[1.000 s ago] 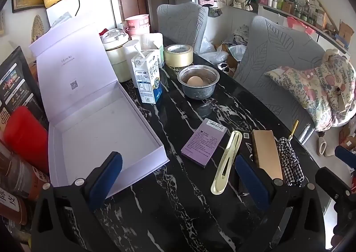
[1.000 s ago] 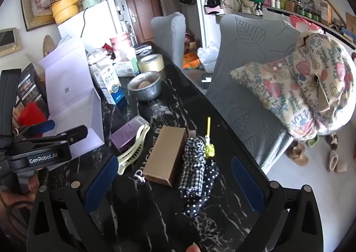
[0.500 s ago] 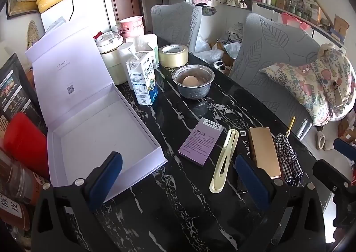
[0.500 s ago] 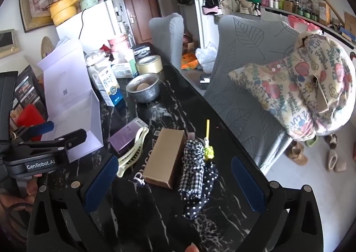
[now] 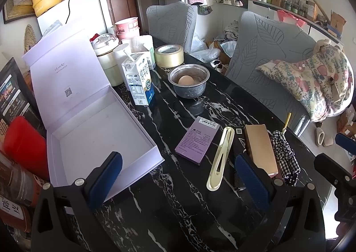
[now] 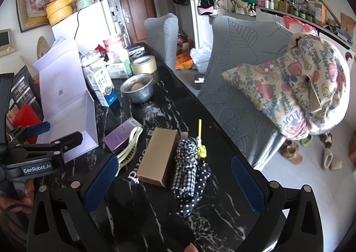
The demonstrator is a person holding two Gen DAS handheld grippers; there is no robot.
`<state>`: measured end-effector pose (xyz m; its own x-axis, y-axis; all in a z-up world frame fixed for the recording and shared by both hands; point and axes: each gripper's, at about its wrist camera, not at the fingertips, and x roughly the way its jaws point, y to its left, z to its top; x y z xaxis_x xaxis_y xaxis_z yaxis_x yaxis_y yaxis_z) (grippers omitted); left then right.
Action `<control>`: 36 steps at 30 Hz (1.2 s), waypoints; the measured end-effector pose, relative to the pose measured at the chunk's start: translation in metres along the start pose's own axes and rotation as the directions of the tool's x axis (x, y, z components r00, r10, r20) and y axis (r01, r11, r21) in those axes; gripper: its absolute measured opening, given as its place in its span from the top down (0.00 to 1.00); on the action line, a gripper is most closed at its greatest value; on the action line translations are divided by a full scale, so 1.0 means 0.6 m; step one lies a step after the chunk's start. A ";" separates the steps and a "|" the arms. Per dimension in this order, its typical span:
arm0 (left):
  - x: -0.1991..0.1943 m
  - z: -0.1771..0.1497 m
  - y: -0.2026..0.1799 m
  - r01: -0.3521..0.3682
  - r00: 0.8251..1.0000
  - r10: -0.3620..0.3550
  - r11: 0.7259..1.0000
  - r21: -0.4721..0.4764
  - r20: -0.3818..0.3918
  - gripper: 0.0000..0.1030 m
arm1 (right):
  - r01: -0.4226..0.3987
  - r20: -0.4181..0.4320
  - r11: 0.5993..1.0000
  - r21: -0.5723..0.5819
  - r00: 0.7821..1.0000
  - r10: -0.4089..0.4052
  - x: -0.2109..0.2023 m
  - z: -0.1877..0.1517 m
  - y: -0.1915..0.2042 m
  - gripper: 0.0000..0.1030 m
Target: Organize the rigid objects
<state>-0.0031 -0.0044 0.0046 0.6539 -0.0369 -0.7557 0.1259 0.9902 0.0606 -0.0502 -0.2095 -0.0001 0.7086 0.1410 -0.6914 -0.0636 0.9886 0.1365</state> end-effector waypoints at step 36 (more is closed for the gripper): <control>-0.010 -0.008 -0.023 0.034 0.999 -0.034 0.999 0.009 -0.005 0.00 | -0.020 0.021 1.000 -0.017 1.000 0.020 -0.020 -0.012 -0.014 0.00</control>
<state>-0.0125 -0.0172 0.0050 0.6453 -0.0700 -0.7607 0.1551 0.9871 0.0407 -0.0632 -0.2190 0.0023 0.7216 0.1601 -0.6735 -0.0895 0.9863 0.1385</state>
